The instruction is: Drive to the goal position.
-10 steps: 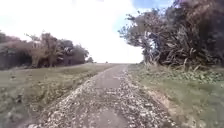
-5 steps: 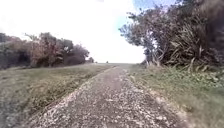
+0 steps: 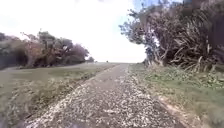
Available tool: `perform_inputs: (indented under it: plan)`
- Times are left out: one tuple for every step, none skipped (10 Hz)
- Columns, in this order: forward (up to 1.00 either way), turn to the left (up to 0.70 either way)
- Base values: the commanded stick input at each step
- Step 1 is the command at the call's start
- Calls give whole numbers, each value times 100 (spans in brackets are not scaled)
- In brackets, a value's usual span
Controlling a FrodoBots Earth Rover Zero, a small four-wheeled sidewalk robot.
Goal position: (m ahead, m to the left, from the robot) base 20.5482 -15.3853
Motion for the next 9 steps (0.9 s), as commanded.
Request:
perform_inputs:
  plan:
    - [85,0]
    - [85,0]
    - [85,0]
    - [85,0]
    - [85,0]
    - [85,0]
    - [85,0]
    - [85,0]
    - [85,0]
